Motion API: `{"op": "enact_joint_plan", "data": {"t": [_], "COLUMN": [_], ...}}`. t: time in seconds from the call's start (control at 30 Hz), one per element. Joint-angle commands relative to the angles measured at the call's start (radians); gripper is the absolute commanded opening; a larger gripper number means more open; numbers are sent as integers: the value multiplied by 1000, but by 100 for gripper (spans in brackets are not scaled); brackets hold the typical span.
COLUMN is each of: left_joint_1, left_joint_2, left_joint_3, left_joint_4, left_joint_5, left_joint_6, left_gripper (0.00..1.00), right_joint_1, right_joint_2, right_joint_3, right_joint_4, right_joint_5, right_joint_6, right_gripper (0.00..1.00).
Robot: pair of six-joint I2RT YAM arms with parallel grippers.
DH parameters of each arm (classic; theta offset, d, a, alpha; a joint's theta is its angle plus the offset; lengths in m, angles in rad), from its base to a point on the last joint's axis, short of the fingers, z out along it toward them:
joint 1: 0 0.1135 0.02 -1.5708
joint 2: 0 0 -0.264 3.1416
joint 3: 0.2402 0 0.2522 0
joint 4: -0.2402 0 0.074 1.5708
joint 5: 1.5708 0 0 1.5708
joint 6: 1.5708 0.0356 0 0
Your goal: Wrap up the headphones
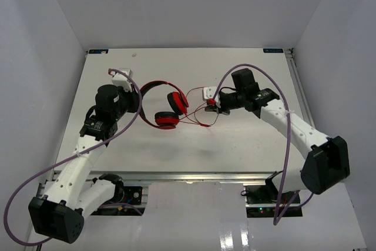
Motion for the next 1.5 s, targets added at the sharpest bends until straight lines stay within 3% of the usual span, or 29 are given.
{"op": "enact_joint_plan", "data": {"t": [0.0,0.2,0.8,0.93,1.1,1.27,1.47], "left_joint_1": [-2,-47,-147,-151,-153,-178,-233], "left_joint_2": [68,208,397,425,459,431,312], "left_joint_3": [2,39,-31,-42,-24,-32,-101], "left_joint_4": [86,135,181,189,186,200,229], "left_joint_5": [72,106,75,54,59,102,160], "left_joint_6": [-106,-111,-4,9,15,52,155], "left_gripper": [0,0,0,0,0,0,0], "right_joint_1": [7,10,-27,-43,-54,-57,-61], "right_joint_2": [-116,-124,-77,-74,-74,-65,-44], "right_joint_3": [176,374,578,622,604,544,513], "right_joint_4": [16,5,103,98,66,121,189], "right_joint_5": [-89,-124,157,85,-172,62,201], "right_joint_6": [98,227,368,393,413,383,401], "right_gripper": [8,8,8,8,8,8,8]}}
